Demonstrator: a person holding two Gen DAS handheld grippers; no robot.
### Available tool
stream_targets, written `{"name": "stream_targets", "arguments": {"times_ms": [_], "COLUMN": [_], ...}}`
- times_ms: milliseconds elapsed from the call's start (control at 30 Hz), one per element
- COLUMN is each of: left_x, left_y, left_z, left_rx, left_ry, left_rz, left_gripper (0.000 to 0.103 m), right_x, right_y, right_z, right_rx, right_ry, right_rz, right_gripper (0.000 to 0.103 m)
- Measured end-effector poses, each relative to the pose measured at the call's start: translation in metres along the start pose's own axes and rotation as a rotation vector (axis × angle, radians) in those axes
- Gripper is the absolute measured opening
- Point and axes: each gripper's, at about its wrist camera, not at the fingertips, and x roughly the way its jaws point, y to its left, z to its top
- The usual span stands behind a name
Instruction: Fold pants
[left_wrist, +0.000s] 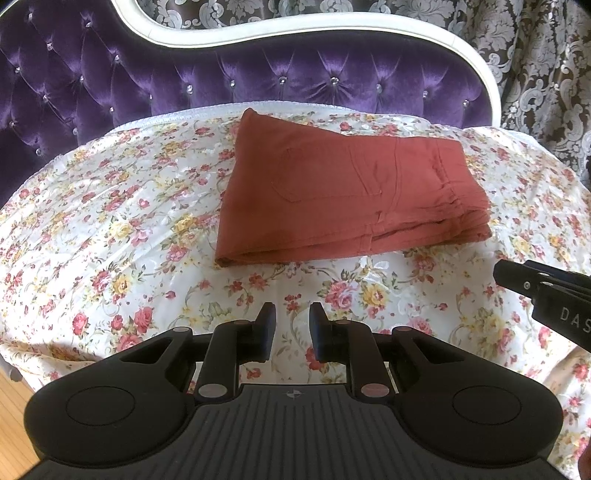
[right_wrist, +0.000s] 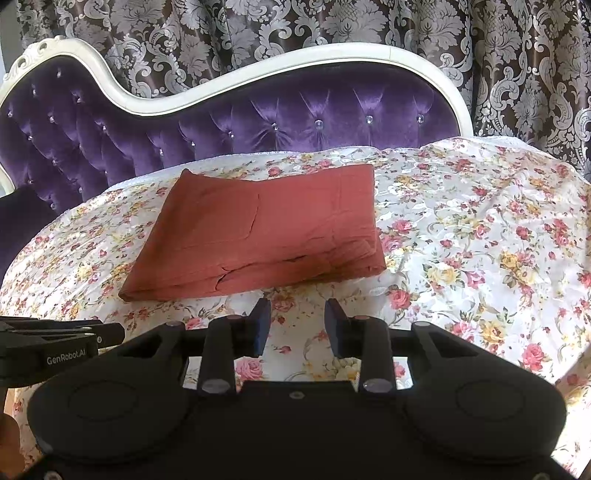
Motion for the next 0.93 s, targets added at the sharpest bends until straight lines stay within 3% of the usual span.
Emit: {"name": "stream_targets", "arguments": {"times_ms": [933], "left_x": [0.0050], "left_y": [0.0025], "left_z": [0.0008], "left_rx": [0.008], "left_ry": [0.004], "left_rz": [-0.006], "left_gripper": [0.020], "right_x": [0.0039], "right_y": [0.0003], "right_z": [-0.0009], "right_rx": [-0.002], "right_ry": [0.006], "right_rz": [0.000], "right_gripper": [0.043]}}
